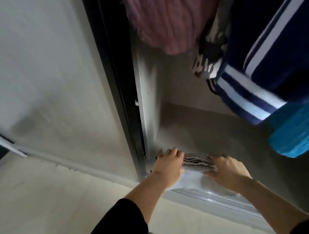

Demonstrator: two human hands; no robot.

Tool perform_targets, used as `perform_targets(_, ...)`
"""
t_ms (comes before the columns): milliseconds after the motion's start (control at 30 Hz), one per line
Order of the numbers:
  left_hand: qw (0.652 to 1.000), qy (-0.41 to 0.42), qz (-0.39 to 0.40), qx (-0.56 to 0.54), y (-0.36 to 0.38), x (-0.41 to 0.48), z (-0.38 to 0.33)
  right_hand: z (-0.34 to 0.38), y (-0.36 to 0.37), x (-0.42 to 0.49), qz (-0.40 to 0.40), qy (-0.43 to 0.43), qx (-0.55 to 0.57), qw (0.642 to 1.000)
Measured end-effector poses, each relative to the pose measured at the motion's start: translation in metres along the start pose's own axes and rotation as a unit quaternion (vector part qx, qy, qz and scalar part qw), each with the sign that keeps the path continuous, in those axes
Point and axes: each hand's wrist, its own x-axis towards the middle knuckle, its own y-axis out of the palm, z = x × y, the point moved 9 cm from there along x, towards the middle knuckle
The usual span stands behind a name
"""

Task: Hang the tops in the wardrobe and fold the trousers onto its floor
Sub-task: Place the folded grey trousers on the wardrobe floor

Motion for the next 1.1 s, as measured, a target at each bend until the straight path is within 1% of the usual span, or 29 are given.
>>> perform_targets(133,0.994,0.009,-0.098,0.037,0.028,0.055,0.021,-0.014,0.022,0.061,-0.07,-0.012,-0.044,0.997)
perform_targets(200,0.987,0.009,-0.15,0.057,0.04,0.08,0.028,-0.02,0.028,0.083,-0.131,-0.022,-0.048,0.99)
perform_targets(233,0.982,0.008,-0.177,0.061,0.046,0.091,0.031,-0.022,0.03,0.092,-0.17,-0.032,-0.055,0.983)
perform_targets(300,0.971,0.008,-0.229,0.069,0.06,0.106,0.034,-0.023,0.043,0.102,-0.242,-0.059,-0.107,0.962)
perform_targets(333,0.967,0.008,-0.245,0.073,0.072,0.113,0.038,-0.022,0.052,0.105,-0.287,-0.075,-0.123,0.947)
perform_targets(367,0.966,0.008,-0.246,0.077,0.088,0.118,0.041,-0.021,0.066,0.107,-0.307,-0.091,-0.129,0.939)
perform_targets(400,0.969,0.012,-0.231,0.083,0.107,0.122,0.042,-0.021,0.088,0.109,-0.309,-0.098,-0.132,0.937)
perform_targets(433,0.975,0.019,-0.202,0.088,0.131,0.124,0.042,-0.024,0.114,0.113,-0.279,-0.086,-0.131,0.947)
perform_targets(500,0.985,0.039,-0.141,0.095,0.179,0.123,0.038,-0.035,0.176,0.121,-0.178,-0.051,-0.125,0.975)
perform_targets(533,0.987,0.052,-0.113,0.105,0.199,0.119,0.034,-0.039,0.203,0.122,-0.144,-0.051,-0.118,0.981)
perform_targets(567,0.985,0.072,-0.104,0.12,0.21,0.115,0.029,-0.039,0.218,0.12,-0.127,-0.063,-0.096,0.985)
perform_targets(600,0.982,0.088,-0.11,0.127,0.214,0.114,0.027,-0.039,0.226,0.119,-0.117,-0.084,-0.069,0.987)
perform_targets(633,0.98,0.1,-0.119,0.123,0.216,0.116,0.027,-0.038,0.225,0.119,-0.129,-0.101,-0.067,0.984)
perform_targets(700,0.975,0.111,-0.132,0.139,0.212,0.126,0.03,-0.039,0.212,0.124,-0.177,-0.112,-0.122,0.97)
perform_targets(733,0.971,0.112,-0.142,0.155,0.205,0.132,0.029,-0.041,0.206,0.13,-0.184,-0.105,-0.156,0.965)
perform_targets(800,0.967,0.098,-0.16,0.173,0.197,0.147,0.033,-0.042,0.199,0.149,-0.166,-0.07,-0.195,0.964)
perform_targets(867,0.971,0.07,-0.155,0.166,0.196,0.165,0.04,-0.046,0.201,0.174,-0.129,-0.035,-0.175,0.976)
perform_targets(933,0.968,0.042,-0.174,0.175,0.19,0.18,0.049,-0.052,0.204,0.198,-0.121,-0.016,-0.131,0.984)
perform_targets(1000,0.974,0.019,-0.159,0.16,0.195,0.198,0.063,-0.053,0.205,0.216,-0.129,-0.004,-0.11,0.985)
perform_targets(1100,0.981,-0.042,-0.132,0.137,0.202,0.23,0.088,-0.054,0.215,0.24,-0.103,0.007,-0.083,0.991)
